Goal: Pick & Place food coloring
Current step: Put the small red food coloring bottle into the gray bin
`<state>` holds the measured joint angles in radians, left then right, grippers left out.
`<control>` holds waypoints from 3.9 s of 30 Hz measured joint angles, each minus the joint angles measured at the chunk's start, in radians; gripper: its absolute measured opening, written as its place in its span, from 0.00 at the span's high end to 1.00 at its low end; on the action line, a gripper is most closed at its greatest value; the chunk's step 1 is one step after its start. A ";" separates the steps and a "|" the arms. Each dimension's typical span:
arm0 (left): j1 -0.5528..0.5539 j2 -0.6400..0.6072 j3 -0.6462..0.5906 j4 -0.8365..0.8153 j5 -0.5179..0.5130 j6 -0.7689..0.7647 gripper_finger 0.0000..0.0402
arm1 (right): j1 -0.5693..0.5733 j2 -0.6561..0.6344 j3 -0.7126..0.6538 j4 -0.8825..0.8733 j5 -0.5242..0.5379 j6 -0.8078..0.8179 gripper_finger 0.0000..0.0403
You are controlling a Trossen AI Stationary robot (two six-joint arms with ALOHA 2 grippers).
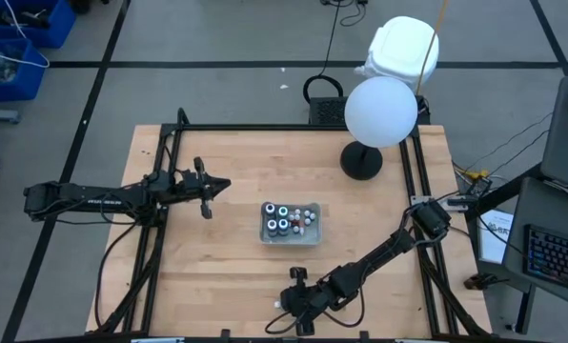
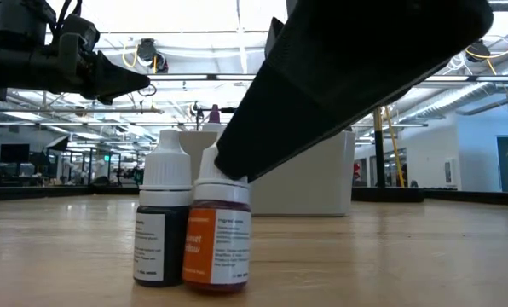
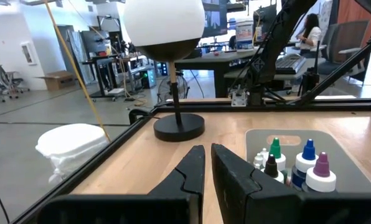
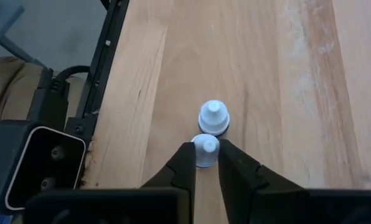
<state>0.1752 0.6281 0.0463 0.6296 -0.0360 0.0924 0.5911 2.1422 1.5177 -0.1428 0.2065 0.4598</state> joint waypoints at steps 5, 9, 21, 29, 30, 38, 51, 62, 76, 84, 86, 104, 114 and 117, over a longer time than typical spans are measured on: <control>0.000 0.000 0.000 -0.002 0.000 0.000 0.91 | 0.000 -0.009 0.000 -0.010 0.000 0.000 0.89; 0.000 0.000 0.000 -0.002 0.000 0.000 0.91 | 0.000 -0.058 0.000 -0.067 0.002 -0.008 0.90; 0.000 0.000 0.000 0.001 0.000 0.000 0.91 | -0.020 -0.356 -0.002 -0.361 0.185 -0.080 0.90; 0.000 0.000 -0.001 0.000 0.000 -0.001 0.91 | -0.075 -0.482 -0.174 -0.292 0.210 -0.172 0.90; 0.000 0.000 -0.001 0.000 0.000 -0.001 0.91 | -0.088 -0.499 -0.201 -0.281 0.207 -0.175 0.90; 0.000 0.000 -0.001 -0.029 0.000 -0.023 0.91 | -0.205 -0.656 -0.423 -0.162 0.134 -0.247 0.90; 0.000 0.000 -0.001 -0.076 0.001 -0.096 0.91 | -0.393 -0.844 -0.618 -0.042 0.055 -0.492 0.89; 0.000 0.000 -0.001 -0.043 0.000 0.105 0.91 | -0.446 -0.842 -0.618 -0.022 0.051 -0.546 0.89; 0.000 0.000 -0.001 -0.047 0.000 0.262 0.91 | -0.496 -0.833 -0.569 -0.102 0.050 -0.477 0.89; 0.000 0.000 0.000 -0.060 0.000 0.262 0.91 | -0.528 -0.736 -0.437 -0.267 -0.025 -0.483 0.89; 0.000 0.000 0.000 -0.052 0.000 0.262 0.91 | -0.533 -0.697 -0.406 -0.287 -0.059 -0.497 0.89; 0.000 0.000 0.000 -0.043 0.000 0.261 0.91 | -0.535 -0.476 -0.293 -0.302 -0.185 -0.543 0.89; 0.000 0.000 0.000 -0.051 0.000 0.258 0.91 | -0.566 -0.462 -0.330 -0.250 -0.183 -0.490 0.89; 0.000 0.000 0.000 -0.051 0.000 0.258 0.91 | -0.566 -0.462 -0.359 -0.206 -0.182 -0.472 0.89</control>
<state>0.1753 0.6281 0.0460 0.5789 -0.0364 0.3503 0.0248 1.6798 1.1586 -0.3488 0.0242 -0.0122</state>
